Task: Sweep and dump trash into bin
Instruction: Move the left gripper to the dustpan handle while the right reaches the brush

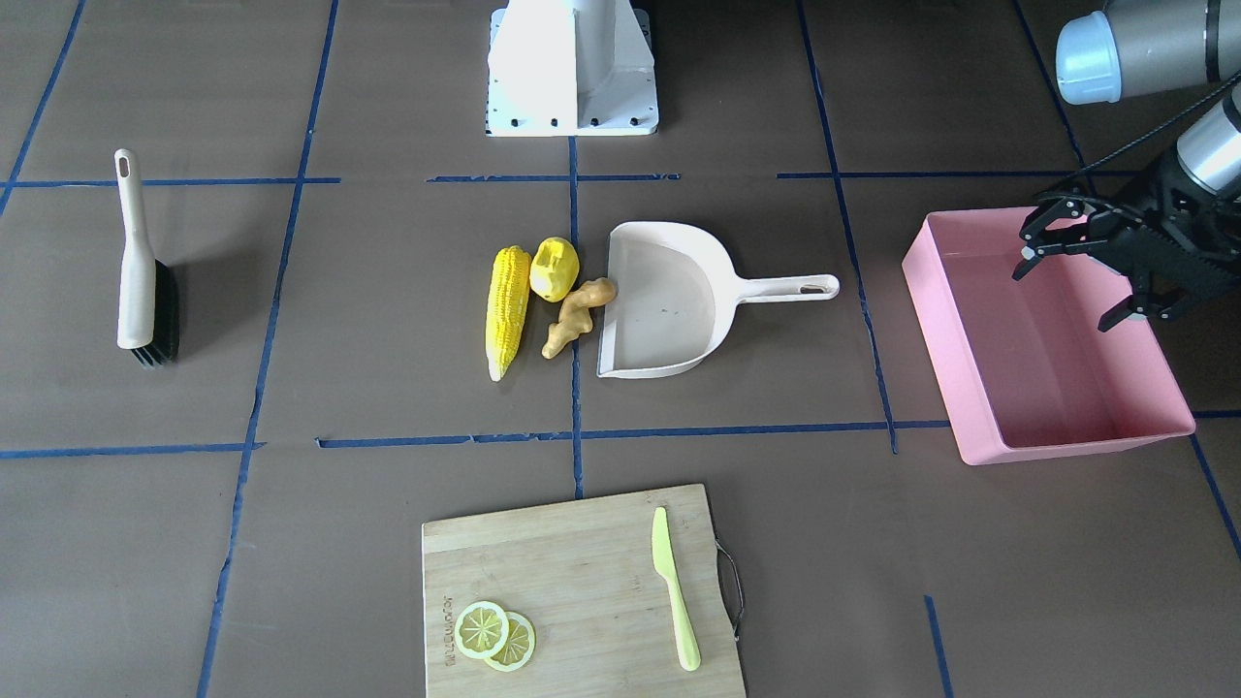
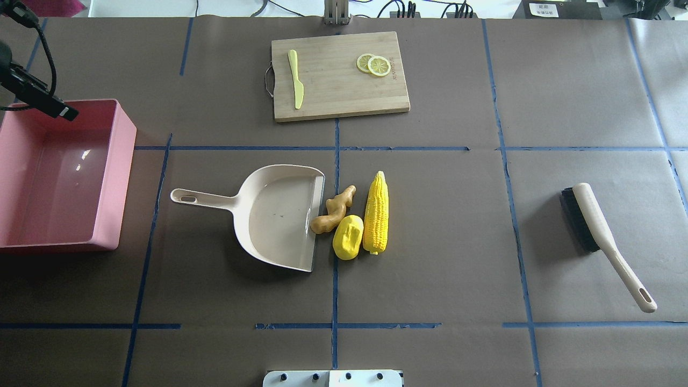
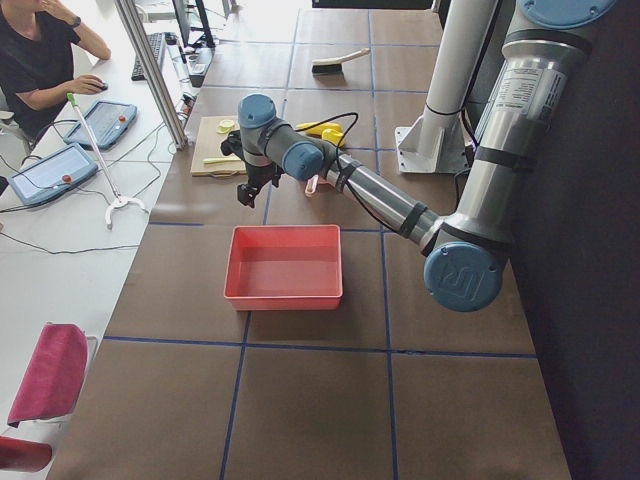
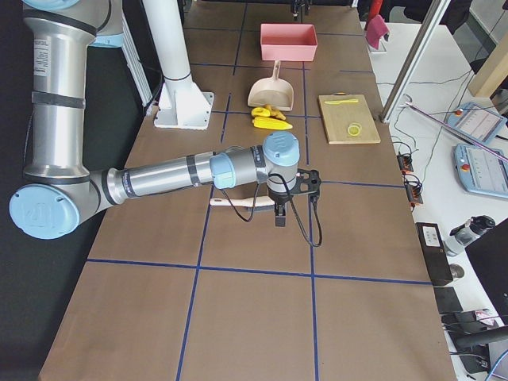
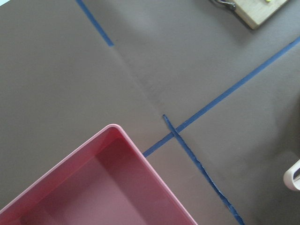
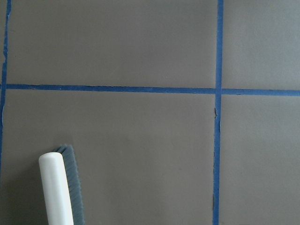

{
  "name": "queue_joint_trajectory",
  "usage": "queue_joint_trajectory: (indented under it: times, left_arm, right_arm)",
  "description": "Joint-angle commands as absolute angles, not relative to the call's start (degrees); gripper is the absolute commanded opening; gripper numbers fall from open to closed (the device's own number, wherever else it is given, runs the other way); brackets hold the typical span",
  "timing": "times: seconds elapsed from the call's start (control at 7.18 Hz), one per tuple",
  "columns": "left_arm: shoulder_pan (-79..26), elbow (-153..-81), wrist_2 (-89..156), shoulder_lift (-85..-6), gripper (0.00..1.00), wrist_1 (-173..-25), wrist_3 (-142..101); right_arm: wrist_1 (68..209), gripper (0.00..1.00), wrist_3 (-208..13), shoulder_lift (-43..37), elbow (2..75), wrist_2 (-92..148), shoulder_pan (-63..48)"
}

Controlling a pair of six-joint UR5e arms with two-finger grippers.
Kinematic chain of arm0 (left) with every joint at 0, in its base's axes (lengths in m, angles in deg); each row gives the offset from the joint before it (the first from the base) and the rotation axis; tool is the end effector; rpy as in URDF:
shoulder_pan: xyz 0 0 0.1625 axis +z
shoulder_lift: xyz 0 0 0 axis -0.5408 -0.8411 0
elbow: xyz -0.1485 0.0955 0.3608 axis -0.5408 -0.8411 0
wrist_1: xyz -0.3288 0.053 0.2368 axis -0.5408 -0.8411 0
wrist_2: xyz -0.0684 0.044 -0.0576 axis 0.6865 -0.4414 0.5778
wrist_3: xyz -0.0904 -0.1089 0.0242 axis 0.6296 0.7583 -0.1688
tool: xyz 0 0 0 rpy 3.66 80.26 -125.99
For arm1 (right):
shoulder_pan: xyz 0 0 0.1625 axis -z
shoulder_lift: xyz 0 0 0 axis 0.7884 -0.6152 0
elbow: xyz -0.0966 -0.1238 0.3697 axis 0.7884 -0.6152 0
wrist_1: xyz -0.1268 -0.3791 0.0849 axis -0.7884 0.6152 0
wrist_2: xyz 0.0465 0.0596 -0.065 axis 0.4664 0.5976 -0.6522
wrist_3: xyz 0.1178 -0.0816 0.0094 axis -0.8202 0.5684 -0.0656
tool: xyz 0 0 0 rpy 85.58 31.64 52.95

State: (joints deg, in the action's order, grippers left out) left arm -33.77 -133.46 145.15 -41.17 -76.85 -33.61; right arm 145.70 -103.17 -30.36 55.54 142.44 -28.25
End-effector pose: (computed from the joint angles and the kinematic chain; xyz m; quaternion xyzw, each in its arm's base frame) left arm 0.1964 -0.5393 0.3687 0.2056 0.4045 0.2797 0.8461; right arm -0.0492 -0.4497 0.5371 0.0342 -0.4230 0.0335 0.9049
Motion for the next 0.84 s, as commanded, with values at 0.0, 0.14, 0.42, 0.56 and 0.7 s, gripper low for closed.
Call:
queue_joint_trajectory:
  times: [0.0,0.14,0.42,0.56,0.7]
  left_arm:
    - [-28.36,-134.05,144.13,-44.34,1.00,-76.70,-33.59]
    - [-26.26,-133.97,144.12,-45.31,1.00,-76.79,-33.33]
    - [-25.88,-134.14,143.95,-44.89,1.00,-76.87,-31.75]
    - [-25.88,-134.14,143.95,-44.97,1.00,-76.88,-31.83]
    - [-25.80,-134.14,143.95,-44.88,1.00,-76.88,-31.57]
  right_arm:
    - [126.85,1.00,-120.93,-37.04,56.01,140.86,-18.85]
    - [126.07,1.00,-121.33,-37.85,56.79,138.76,-14.46]
    - [125.54,1.00,-127.79,-38.39,58.37,134.55,-5.41]
    - [125.36,1.00,-131.15,-38.04,58.73,131.65,-0.75]
    - [125.36,1.00,-132.05,-38.12,58.64,131.44,0.86]
